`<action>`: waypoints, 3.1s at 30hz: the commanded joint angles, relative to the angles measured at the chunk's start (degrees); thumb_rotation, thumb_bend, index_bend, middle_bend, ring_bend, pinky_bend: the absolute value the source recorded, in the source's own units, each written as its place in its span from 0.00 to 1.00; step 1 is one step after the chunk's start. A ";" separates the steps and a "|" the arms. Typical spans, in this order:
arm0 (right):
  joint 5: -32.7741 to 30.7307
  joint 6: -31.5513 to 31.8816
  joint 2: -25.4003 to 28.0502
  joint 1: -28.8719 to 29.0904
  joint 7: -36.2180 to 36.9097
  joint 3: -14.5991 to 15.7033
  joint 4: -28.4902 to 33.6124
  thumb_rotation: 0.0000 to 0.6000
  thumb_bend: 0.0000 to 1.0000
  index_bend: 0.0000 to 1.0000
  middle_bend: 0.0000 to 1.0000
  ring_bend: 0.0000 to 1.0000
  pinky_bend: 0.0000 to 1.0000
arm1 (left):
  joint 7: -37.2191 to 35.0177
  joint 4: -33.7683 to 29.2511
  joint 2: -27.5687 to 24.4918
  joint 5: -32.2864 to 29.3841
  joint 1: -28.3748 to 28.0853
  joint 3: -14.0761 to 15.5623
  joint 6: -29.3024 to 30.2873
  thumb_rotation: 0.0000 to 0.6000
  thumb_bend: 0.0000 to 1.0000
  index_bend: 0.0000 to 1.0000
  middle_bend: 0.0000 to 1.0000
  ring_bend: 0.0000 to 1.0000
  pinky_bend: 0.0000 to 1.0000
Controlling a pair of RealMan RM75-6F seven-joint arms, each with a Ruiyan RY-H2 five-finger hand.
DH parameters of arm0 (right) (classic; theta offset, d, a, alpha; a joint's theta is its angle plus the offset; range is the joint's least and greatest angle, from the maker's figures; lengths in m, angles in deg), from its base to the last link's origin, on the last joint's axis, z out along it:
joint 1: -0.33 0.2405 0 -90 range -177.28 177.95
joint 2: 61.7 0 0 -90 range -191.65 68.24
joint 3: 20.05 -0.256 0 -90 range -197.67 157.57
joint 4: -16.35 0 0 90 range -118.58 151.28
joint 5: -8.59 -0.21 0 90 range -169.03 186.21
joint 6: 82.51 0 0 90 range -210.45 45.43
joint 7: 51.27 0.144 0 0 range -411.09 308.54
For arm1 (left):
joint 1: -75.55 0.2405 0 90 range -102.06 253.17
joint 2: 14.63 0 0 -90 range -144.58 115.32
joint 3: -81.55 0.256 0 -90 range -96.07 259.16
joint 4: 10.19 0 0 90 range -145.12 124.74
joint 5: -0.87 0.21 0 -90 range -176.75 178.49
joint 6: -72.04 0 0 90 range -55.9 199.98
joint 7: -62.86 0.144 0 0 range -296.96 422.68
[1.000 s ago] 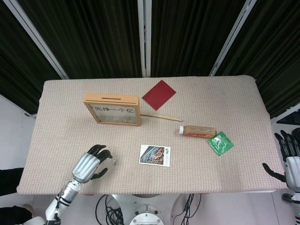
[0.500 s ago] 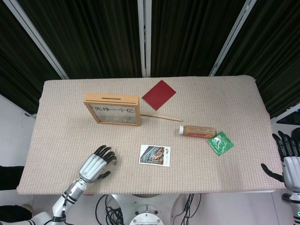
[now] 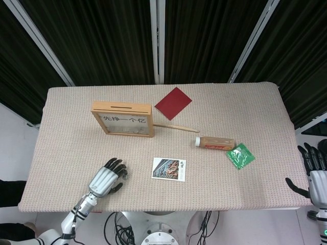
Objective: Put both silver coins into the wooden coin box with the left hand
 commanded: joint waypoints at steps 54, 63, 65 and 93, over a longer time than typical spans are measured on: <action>-0.42 -1.10 -0.60 0.45 -0.20 -0.07 -0.50 1.00 0.15 0.00 0.00 0.00 0.00 | 0.66 0.97 1.22 -0.85 -2.33 -0.49 -3.89 1.00 0.19 0.40 0.26 0.13 0.16; -0.50 -1.30 -0.66 0.49 -0.15 -0.03 -0.56 1.00 0.15 0.00 0.00 0.00 0.00 | 0.94 3.53 2.67 -0.40 -3.10 -1.41 -2.92 1.00 0.19 0.43 0.27 0.13 0.16; -0.57 -1.36 -0.66 0.49 -0.08 -0.04 -0.63 1.00 0.15 0.00 0.00 0.00 0.00 | 0.84 4.12 2.92 -0.21 -3.17 -1.37 -2.63 1.00 0.19 0.44 0.27 0.13 0.16; -0.47 -2.02 -0.30 0.69 0.03 0.27 -0.66 1.00 0.15 0.00 0.00 0.00 0.00 | 1.42 12.61 7.23 1.49 -3.30 -1.80 2.72 1.00 0.38 0.51 0.31 0.14 0.17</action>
